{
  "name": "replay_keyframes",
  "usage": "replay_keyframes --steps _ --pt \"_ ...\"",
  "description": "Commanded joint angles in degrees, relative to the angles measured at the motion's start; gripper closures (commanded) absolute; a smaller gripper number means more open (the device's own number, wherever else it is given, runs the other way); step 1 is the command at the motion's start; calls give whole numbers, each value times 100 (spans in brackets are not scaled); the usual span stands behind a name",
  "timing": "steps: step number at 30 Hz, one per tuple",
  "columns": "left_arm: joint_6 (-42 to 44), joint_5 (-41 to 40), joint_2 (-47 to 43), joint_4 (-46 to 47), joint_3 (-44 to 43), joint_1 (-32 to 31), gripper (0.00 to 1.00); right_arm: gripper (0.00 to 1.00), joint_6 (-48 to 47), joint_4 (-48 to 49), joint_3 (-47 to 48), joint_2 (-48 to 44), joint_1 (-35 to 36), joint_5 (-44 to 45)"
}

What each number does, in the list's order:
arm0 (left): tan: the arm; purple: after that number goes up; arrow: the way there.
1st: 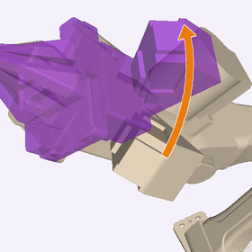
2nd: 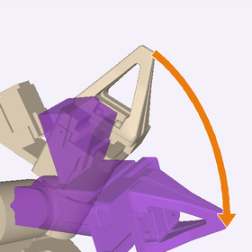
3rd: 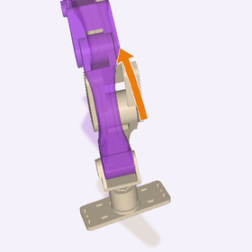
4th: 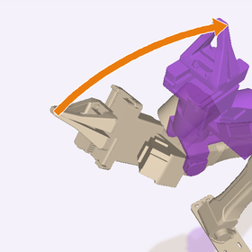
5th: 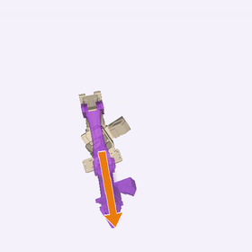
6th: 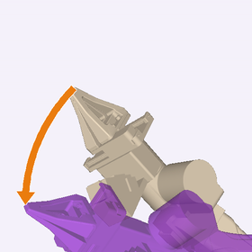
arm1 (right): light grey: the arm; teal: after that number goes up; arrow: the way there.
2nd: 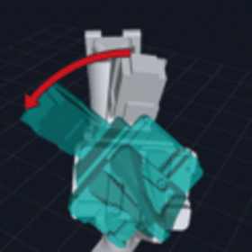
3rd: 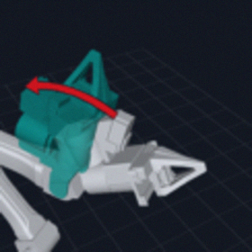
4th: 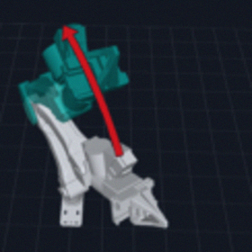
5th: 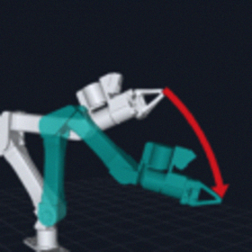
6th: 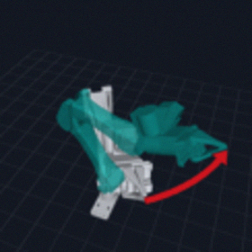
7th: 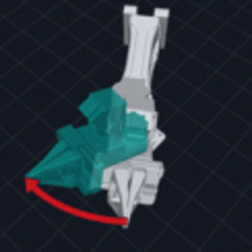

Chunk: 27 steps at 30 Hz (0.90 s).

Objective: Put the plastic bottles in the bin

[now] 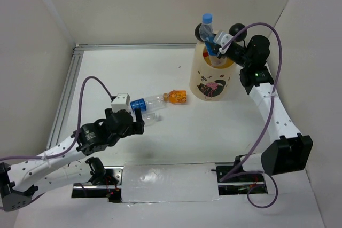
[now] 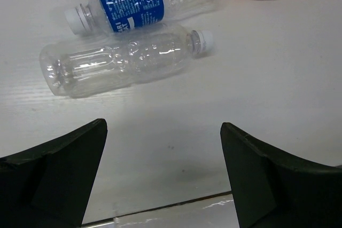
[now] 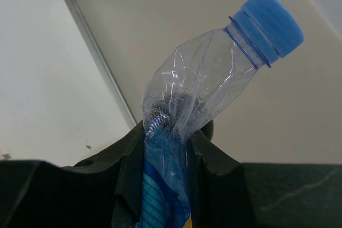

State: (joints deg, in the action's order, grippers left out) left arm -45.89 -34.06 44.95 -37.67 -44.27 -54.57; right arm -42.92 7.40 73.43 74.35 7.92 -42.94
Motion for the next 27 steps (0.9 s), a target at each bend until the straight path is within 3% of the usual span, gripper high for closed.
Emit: replay_keyframes --steps 1,4,6,9,10,11,16,21,27 --pt "-681 408 242 269 94 139 0 93 46 1411 -152 325 -238 -57" --pt "-1307 532 532 216 94 139 0 86 46 2008 -346 545 -370 110" --pt "-1790 532 655 216 94 139 0 75 46 2169 -426 633 -493 171" --pt "-2492 532 857 137 -36 139 0 28 46 2169 -635 695 -554 111" --pt "-2495 532 858 68 -38 139 0 28 46 2169 -637 695 -555 110" --pt "-2600 445 858 67 -38 139 0 22 46 2239 -811 608 -555 58" --pt "-2250 111 1050 67 -345 34 0 14 46 1933 -988 195 -608 -170" --pt "-1486 -21 1358 119 -582 34 0 14 46 1573 -988 -104 -608 -277" --pt "551 -311 1771 637 -1136 208 0 13 249 300 -208 -456 -660 -662"
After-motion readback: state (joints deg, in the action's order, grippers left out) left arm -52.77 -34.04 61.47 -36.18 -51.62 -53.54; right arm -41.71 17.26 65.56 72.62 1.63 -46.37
